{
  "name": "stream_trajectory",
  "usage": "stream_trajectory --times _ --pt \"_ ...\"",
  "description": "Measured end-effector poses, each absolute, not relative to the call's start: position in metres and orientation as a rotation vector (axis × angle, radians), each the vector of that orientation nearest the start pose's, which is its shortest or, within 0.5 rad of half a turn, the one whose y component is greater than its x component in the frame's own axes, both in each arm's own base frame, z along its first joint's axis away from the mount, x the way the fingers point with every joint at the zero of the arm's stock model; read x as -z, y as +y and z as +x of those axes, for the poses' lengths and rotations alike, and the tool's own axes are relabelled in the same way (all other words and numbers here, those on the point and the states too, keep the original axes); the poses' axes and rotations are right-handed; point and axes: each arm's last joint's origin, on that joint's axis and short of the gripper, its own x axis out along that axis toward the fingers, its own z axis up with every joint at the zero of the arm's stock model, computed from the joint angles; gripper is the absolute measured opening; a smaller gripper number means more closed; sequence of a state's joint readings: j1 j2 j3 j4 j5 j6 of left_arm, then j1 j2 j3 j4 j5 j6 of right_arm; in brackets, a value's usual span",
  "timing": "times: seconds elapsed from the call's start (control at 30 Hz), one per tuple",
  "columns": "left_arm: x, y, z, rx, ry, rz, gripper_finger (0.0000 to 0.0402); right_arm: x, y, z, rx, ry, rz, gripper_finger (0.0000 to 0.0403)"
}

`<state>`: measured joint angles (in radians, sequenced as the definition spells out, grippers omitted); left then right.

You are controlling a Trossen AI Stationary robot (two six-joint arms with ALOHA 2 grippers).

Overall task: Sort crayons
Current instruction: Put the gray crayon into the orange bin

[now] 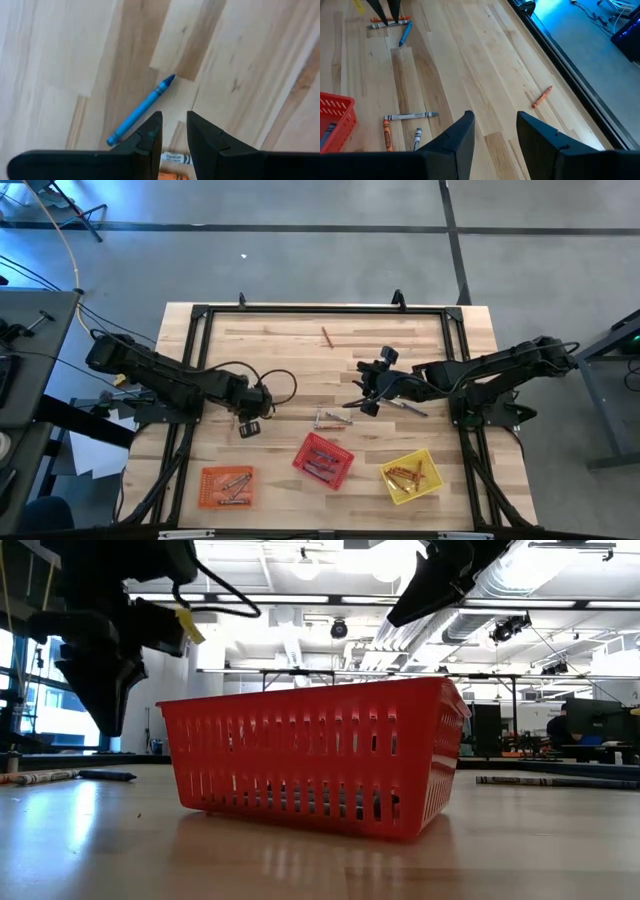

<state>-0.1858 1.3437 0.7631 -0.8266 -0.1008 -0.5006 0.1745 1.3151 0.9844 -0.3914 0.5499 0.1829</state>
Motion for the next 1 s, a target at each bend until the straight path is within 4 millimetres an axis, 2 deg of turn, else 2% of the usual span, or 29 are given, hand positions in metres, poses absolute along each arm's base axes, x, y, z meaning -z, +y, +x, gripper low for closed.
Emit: stream_trajectory --times 0.1,0.3,0.5,1.0 --pt "-0.181 -0.033 0.207 -0.367 1.402 -0.309 0.0074 -0.275 0.033 0.272 0.418 0.643 -0.084 0.0139" --pt "-0.180 -0.029 0.198 -0.653 1.421 -0.549 0.0074 -0.274 0.032 0.272 0.418 0.649 -0.088 0.0139" --pt "-0.180 -0.029 0.198 -0.788 1.371 -0.694 0.0074 -0.274 0.033 0.272 0.416 0.651 -0.094 0.0139" --pt "-0.180 -0.047 0.194 -0.873 1.317 -0.773 0.0074 -0.272 0.032 0.270 0.417 0.679 -0.106 0.0139"
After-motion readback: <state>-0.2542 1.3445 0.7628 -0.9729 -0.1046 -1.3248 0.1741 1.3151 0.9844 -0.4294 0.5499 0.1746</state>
